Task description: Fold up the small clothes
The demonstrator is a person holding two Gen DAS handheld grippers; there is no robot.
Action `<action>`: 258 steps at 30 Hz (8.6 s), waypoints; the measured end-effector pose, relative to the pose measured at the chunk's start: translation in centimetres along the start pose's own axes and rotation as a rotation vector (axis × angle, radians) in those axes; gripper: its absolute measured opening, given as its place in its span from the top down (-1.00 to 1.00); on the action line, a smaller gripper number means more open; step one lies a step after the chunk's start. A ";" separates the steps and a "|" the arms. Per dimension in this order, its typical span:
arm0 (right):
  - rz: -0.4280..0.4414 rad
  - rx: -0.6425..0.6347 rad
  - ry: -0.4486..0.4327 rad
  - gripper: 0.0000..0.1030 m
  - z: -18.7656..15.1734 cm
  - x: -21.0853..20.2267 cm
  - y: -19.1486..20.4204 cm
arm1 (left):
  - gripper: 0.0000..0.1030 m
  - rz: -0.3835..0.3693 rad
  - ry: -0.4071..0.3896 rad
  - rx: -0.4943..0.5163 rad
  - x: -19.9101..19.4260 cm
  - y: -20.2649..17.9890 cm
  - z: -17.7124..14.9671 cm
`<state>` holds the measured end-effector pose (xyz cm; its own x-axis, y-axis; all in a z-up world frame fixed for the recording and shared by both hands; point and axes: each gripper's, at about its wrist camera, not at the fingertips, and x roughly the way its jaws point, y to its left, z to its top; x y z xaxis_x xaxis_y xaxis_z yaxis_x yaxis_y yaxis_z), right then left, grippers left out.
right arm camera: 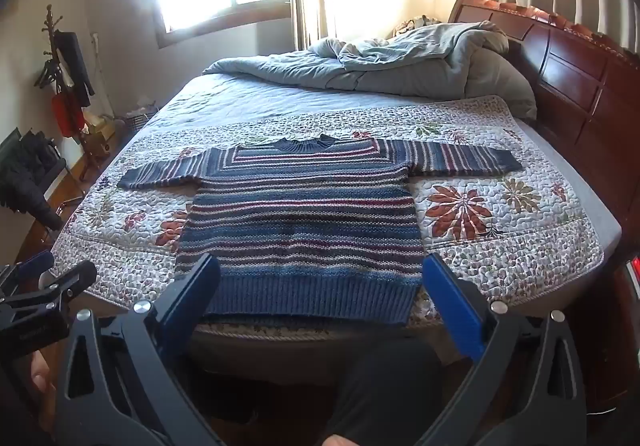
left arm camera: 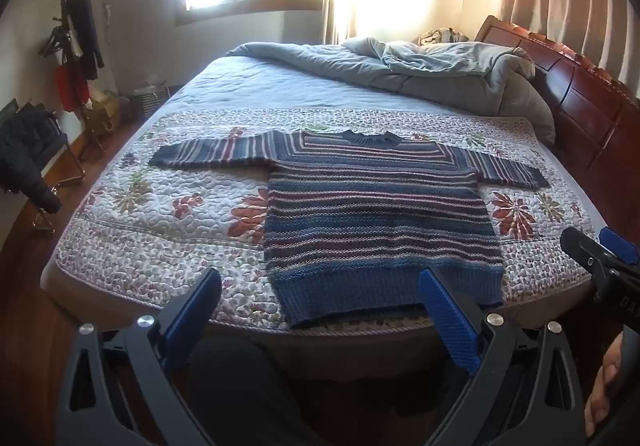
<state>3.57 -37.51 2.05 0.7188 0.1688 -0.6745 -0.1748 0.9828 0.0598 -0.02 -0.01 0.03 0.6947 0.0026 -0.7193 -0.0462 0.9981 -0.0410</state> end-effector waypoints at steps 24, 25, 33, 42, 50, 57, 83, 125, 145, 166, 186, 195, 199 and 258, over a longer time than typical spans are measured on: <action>-0.001 0.000 0.009 -0.95 0.1 0.1 0.1 | -0.93 0.002 -0.008 0.004 -0.3 1.4 0.8; 0.000 0.001 0.009 -0.95 0.1 0.1 0.0 | -0.93 0.010 -0.012 0.007 -0.5 0.4 0.8; -0.003 -0.005 0.012 -0.95 0.4 0.2 0.2 | -0.93 0.011 -0.018 0.008 -0.8 0.3 1.0; -0.004 -0.006 0.010 -0.95 0.4 0.1 0.2 | -0.93 0.013 -0.023 0.008 -0.9 0.3 1.1; -0.003 -0.005 0.010 -0.95 0.4 0.1 0.2 | -0.93 0.016 -0.022 0.005 -0.9 0.4 1.2; -0.006 -0.003 0.013 -0.95 0.5 0.1 0.1 | -0.93 0.015 -0.022 0.005 -0.9 0.4 1.1; -0.005 0.004 0.020 -0.95 0.0 0.6 -0.1 | -0.93 0.015 -0.019 0.004 -0.6 0.6 0.8; 0.188 0.552 0.074 -0.79 4.3 23.6 -30.3 | -0.93 -0.420 0.041 0.061 22.0 -10.2 9.5; 0.219 1.258 -0.015 0.10 3.9 41.9 -57.3 | -0.93 -0.507 0.159 0.160 32.6 -19.0 8.0; 0.190 1.184 0.046 0.69 7.9 48.1 -58.6 | -0.93 -0.529 0.167 0.123 36.3 -17.3 7.6; 0.139 0.775 -0.040 0.78 20.2 40.9 -47.3 | -0.93 -0.538 0.097 0.010 35.5 -11.6 9.2; 0.147 0.615 -0.064 0.78 24.7 38.4 -39.0 | -0.93 -0.538 0.073 -0.044 35.2 -7.4 10.6; 0.155 0.552 -0.064 0.78 26.3 37.8 -35.1 | -0.93 -0.541 0.064 -0.071 35.0 -5.5 11.0; 0.296 0.543 -0.018 -0.46 9.1 42.8 -8.8 | -0.92 -0.698 0.412 -0.552 52.0 -4.9 15.7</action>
<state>41.97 -38.27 -20.68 0.7045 0.4365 -0.5595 -0.0043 0.7911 0.6117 47.61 -3.77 -26.28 0.3932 -0.7041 -0.5913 -0.1225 0.5973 -0.7926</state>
